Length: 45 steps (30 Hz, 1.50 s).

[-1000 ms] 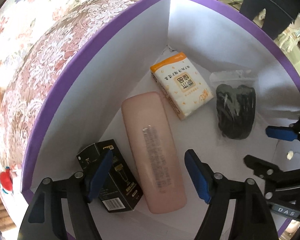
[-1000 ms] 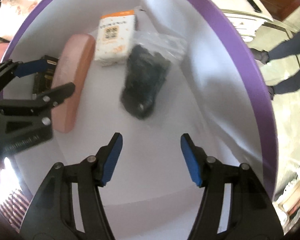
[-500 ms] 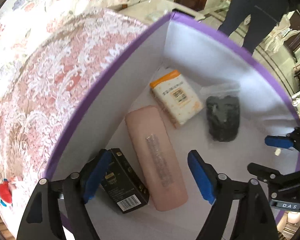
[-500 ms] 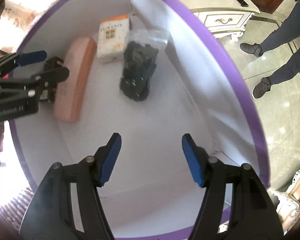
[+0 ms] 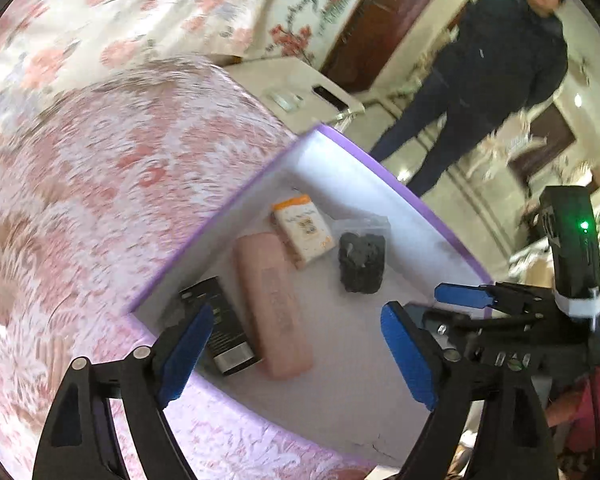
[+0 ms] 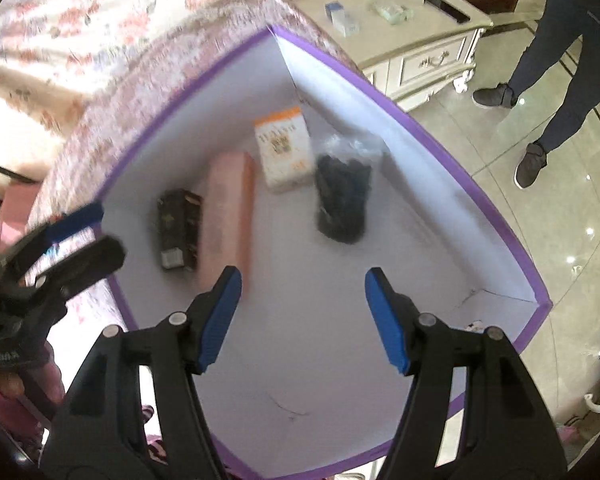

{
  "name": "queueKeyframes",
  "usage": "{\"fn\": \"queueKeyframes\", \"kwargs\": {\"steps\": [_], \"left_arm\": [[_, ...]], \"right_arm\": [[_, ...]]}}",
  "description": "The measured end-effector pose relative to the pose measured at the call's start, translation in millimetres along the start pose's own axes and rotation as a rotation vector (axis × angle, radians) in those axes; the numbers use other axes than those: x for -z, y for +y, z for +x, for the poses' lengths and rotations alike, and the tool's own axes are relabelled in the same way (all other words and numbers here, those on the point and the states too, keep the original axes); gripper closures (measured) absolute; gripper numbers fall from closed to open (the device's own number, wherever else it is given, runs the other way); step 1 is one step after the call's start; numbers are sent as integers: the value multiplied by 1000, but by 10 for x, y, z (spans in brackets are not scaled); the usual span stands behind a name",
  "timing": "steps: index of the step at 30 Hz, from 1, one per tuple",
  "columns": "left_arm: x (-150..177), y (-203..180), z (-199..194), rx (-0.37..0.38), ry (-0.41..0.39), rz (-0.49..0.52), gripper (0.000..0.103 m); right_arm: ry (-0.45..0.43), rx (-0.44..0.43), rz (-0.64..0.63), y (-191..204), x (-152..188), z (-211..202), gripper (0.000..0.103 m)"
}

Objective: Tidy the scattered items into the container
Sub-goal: 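Withdraw both tools from the box back over the table items, then grasp the red heart ball with the left tool while the right tool grasps the pink toothbrush box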

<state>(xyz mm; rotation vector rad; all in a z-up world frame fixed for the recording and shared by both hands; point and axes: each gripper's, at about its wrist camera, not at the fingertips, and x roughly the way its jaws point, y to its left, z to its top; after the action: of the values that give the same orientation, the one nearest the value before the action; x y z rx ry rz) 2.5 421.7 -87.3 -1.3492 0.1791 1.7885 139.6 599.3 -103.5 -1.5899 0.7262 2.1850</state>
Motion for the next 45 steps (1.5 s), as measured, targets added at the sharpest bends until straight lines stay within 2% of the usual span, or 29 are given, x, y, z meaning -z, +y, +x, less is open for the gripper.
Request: {"fn": "queueKeyframes", "kwargs": {"steps": [4,10,18,25,30,37,45], "left_arm": [[39,507,-194,-10,-40,-88,1],[207,1175,-462,-29,-83,-205,0],[589,1882,-633,-91,-90,-319,0],[878,2474,-954,-178,-133,-427,0],[1072,2925,-1149,-249,-161,-516,0],[1334,3460,-1214,-259,-162,-653,0],[1462,3688,-1119,-282,-133,-721,0]], "right_arm": [[-54,-2,-10,232,-118,15,35],[-123,-18,-80,805,-192,-45,35],[-143,-100,-266,1907,-262,49,35],[-103,-130,-427,2732,-223,393,35],[-75,-138,-527,3204,-30,658,35],[-11,-148,-691,3688,128,1085,35],[83,-146,-889,4073,192,1586,35]]}}
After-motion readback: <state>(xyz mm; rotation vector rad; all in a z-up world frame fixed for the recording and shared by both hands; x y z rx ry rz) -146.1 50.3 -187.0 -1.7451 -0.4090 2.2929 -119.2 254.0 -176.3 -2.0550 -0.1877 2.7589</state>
